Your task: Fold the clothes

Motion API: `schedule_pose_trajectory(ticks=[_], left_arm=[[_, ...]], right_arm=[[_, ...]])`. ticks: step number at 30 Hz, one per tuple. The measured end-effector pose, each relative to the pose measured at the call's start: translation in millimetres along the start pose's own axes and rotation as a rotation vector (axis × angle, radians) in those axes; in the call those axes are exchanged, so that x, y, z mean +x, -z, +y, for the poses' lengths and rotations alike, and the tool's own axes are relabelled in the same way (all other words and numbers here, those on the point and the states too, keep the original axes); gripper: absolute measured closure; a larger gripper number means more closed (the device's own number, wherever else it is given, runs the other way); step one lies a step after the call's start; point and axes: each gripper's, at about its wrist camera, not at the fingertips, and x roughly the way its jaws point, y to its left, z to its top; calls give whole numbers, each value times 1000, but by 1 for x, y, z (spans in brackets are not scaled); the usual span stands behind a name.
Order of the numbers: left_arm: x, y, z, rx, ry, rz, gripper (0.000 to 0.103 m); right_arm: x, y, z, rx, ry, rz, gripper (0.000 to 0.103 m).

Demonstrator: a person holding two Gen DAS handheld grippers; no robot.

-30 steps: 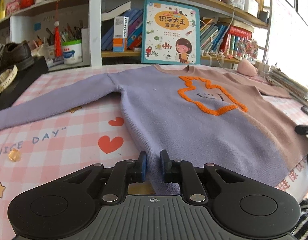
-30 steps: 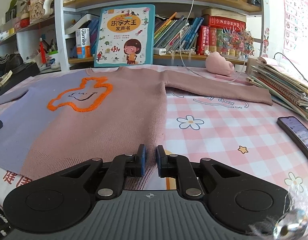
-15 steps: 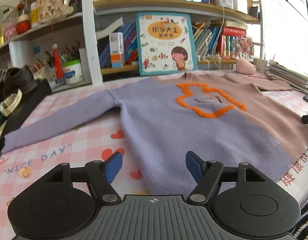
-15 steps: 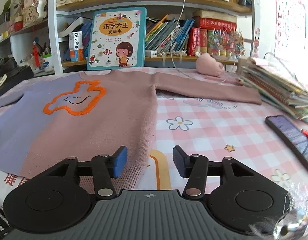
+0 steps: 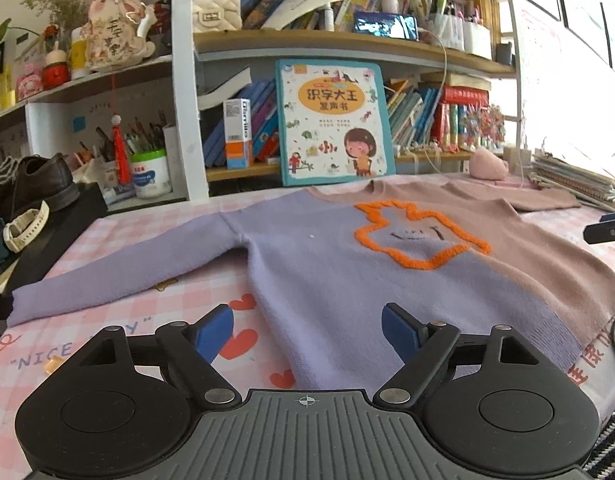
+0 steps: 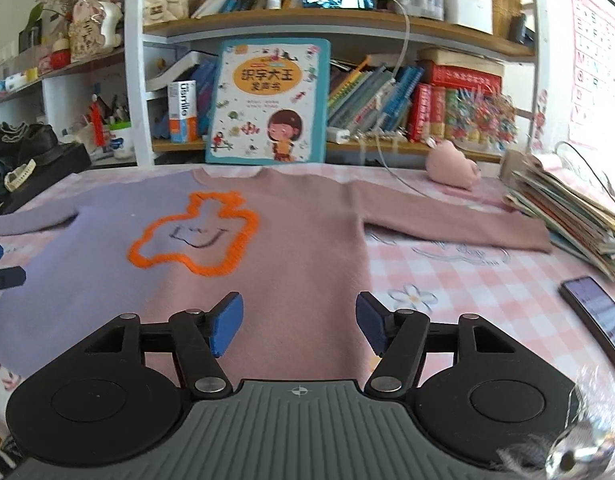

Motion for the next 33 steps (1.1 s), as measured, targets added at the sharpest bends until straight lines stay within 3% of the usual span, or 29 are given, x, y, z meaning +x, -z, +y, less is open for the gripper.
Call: schedule_pose_trajectory(ticks=[4,8,10,13,17,20,22,28,33], left_arm=[[-7,1,7,-8,-8,-18,17],[-11,2,12,-28,-8,-30,17],[-12,1,13,-31,-11,-34,17],[-14,0,15,-30,-23,-39,17],[-16,-2,16,-31,-29,-44,17],[-16,-2,16,-28,-28,-43,16],[-16,-2,15,-24,-27,-42,16],[-24,-5,18,-6,-55,-59,16],[-31,-9,28,-38,-62,-82,13]], right_arm=[[-12,-5,0,-15,-23,35,43],[-52,4,-31,9,122,39,43],[-83,9,-55,9,252,41,43],[-139,8,-84,-87,536,4,43],[-204,-3,-107,-344,1021,-35,37],[-227,-8,-108,-389,1101,-71,33],[-225,-8,-102,-342,994,-104,32],[-145,-3,-68,-102,360,-81,32],[-69,-23,-17,56,-41,-62,32]])
